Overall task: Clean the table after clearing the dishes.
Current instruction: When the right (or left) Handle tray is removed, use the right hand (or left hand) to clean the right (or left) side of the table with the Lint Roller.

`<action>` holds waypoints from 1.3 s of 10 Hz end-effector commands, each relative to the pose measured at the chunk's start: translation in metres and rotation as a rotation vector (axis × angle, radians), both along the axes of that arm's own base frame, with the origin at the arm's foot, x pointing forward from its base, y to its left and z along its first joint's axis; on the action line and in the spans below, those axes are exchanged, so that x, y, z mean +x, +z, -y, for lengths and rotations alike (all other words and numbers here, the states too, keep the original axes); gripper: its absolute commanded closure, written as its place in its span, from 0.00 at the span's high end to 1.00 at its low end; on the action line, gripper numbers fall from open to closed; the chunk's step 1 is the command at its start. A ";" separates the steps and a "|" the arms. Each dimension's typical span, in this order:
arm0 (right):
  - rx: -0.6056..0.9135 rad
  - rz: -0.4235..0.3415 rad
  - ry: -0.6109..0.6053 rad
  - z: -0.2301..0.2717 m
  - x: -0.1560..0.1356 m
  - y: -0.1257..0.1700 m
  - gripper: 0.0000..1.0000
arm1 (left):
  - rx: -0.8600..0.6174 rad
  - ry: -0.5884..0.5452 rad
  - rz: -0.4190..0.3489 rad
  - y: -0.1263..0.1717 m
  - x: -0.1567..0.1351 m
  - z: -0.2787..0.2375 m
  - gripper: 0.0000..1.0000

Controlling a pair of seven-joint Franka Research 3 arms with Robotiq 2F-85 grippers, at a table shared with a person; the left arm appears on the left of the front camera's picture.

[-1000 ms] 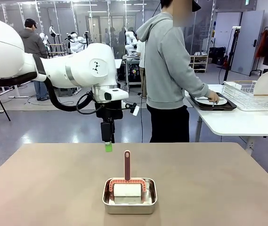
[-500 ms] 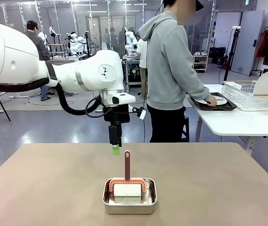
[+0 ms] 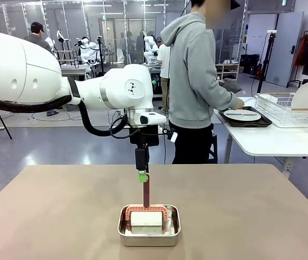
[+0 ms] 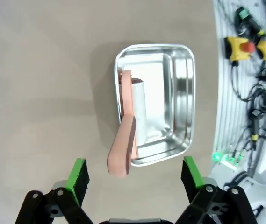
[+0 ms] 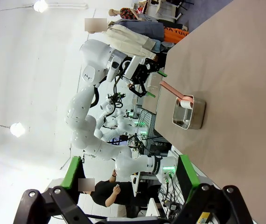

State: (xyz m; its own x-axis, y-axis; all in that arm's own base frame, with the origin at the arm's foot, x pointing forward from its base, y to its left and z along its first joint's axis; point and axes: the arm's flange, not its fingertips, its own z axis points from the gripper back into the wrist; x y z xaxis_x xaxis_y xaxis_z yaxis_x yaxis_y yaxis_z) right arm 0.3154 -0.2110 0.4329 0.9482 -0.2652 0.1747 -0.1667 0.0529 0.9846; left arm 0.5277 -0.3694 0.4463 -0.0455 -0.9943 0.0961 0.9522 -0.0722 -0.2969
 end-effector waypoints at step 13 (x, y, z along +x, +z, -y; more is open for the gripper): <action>0.001 -0.003 0.001 0.000 -0.002 0.004 1.00 | 0.002 -0.002 -0.093 -0.048 -0.001 0.011 1.00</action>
